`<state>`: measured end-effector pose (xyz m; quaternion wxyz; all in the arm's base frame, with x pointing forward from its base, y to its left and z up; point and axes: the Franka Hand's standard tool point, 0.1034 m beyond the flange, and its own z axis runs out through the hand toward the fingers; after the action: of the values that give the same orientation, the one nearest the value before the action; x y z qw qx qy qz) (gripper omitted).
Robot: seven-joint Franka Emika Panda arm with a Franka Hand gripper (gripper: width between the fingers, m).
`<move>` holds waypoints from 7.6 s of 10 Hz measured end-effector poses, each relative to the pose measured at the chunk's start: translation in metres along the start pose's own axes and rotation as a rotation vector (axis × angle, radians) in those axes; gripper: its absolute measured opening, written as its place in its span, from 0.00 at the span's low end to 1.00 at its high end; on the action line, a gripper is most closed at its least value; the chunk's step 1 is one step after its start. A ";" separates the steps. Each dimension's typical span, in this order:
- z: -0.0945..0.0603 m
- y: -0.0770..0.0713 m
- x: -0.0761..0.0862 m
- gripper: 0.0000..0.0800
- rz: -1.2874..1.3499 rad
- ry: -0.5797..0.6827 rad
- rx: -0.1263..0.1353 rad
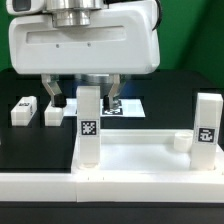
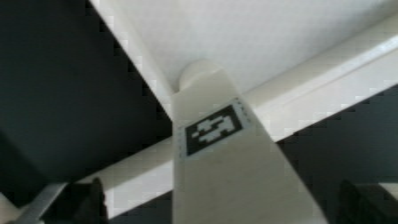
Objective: Assemble desk
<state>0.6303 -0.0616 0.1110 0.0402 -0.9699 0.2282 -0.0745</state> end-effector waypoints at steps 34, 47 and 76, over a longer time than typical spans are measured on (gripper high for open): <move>0.003 -0.012 -0.010 0.37 0.293 -0.037 -0.044; 0.006 -0.015 -0.015 0.78 0.596 -0.030 -0.013; 0.005 -0.001 -0.001 0.81 0.286 -0.038 -0.050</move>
Offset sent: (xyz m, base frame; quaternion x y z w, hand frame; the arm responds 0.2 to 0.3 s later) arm 0.0000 0.0000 0.0000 0.0000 0.0000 0.0000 1.0000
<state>0.6308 -0.0600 0.1064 0.0306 -0.9294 0.3652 -0.0438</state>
